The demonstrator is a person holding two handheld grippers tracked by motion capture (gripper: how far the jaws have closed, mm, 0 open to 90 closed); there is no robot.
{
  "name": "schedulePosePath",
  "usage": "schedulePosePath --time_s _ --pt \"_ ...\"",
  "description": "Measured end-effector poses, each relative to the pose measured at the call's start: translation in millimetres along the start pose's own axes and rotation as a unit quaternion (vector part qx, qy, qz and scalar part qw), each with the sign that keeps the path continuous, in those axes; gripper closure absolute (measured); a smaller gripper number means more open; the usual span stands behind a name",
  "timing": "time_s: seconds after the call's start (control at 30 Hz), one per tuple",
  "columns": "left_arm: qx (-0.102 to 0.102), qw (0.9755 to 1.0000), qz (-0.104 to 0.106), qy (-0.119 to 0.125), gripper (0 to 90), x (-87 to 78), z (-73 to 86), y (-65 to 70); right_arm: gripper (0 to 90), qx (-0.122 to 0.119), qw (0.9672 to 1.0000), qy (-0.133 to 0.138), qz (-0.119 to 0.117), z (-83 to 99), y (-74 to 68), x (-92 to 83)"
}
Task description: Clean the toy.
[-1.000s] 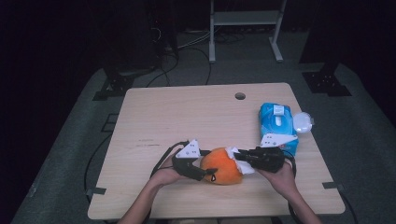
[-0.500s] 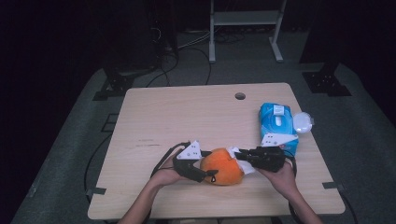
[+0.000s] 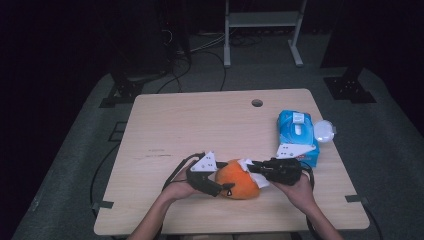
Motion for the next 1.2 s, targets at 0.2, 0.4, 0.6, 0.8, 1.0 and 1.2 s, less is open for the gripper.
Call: schedulePosePath --time_s 0.2,0.4,0.6,0.8,1.0,1.2 --pt "0.002 1.0 -0.002 -0.002 29.5 0.2 -0.5 0.0 81.8 0.0 1.0 -0.001 0.003 -0.7 -0.1 -0.1" --pt "0.005 1.0 -0.003 0.002 30.5 -1.8 -0.6 0.6 81.9 0.001 1.0 -0.005 0.006 2.9 3.3 -3.5" --pt "0.001 1.0 0.0 0.008 30.7 -1.9 -1.7 0.7 81.9 0.02 0.9994 -0.011 0.027 17.3 14.5 -17.9" --pt "0.008 0.9999 -0.011 -0.003 30.5 0.3 -6.1 3.8 81.8 0.001 0.9999 -0.003 0.012 3.9 -0.2 -8.8" --pt "-0.041 0.999 0.004 0.015 13.5 -1.7 -5.9 -5.2 81.9 0.01 0.9999 -0.003 0.011 8.6 7.1 -9.7" --pt "-0.051 0.9987 0.002 0.008 28.1 3.7 -4.5 -3.4 81.9 0.007 0.9998 -0.005 0.02 4.9 7.8 -13.3"
Point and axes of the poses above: each handheld gripper's, and its own axes: x roughly forward along the jaws, z roughly out of its underside, y roughly to its right, the point moved 9 cm from there along x, roughly forward along the jaws, and after that the axes turned 5 degrees about -y, right-handed, at the moved point
